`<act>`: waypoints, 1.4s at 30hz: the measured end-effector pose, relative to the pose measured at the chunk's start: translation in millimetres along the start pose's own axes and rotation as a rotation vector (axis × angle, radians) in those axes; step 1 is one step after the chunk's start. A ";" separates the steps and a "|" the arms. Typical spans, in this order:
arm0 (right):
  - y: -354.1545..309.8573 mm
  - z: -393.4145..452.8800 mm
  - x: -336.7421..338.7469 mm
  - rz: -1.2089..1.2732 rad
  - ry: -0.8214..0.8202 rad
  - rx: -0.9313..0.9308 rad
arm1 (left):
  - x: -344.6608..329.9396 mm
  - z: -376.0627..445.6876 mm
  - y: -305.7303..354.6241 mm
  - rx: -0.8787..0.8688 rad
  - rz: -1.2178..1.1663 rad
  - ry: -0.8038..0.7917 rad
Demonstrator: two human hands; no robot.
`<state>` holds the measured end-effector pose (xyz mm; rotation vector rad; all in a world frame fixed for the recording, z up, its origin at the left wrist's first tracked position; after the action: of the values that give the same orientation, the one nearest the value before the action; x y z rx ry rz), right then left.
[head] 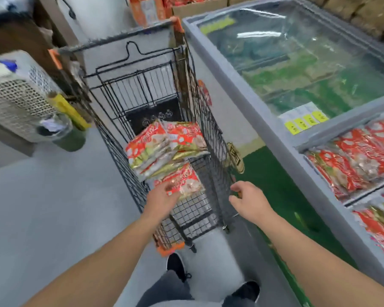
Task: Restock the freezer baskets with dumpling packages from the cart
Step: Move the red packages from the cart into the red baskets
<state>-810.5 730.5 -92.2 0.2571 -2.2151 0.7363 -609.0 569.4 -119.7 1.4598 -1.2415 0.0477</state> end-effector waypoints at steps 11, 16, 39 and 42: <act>-52.7 68.1 -76.4 -0.152 -0.202 -0.064 | 16.2 48.8 -87.3 0.238 -0.172 -0.005; -50.8 118.4 -99.4 -0.236 -0.312 -0.056 | -7.4 75.0 -105.0 0.335 -0.220 0.009; 0.2 345.6 -251.8 -0.149 -0.416 -0.342 | -166.8 175.5 -250.5 0.727 -0.019 0.187; 5.3 357.3 -266.3 -0.028 -0.375 -0.415 | -172.0 173.6 -264.5 0.762 -0.022 0.235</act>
<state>-850.5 514.4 -479.9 0.2288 -2.6498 0.2077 -604.6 492.1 -471.4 2.0398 -1.0529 0.7235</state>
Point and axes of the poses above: each hand's wrist, its own z-axis towards the middle knuckle, its own x-axis out of the back of the hand, y = z × x, the point moved 7 cm from there along z, towards the middle knuckle, and after that the axes turned 10 degrees about -x, right-handed, at the moved point
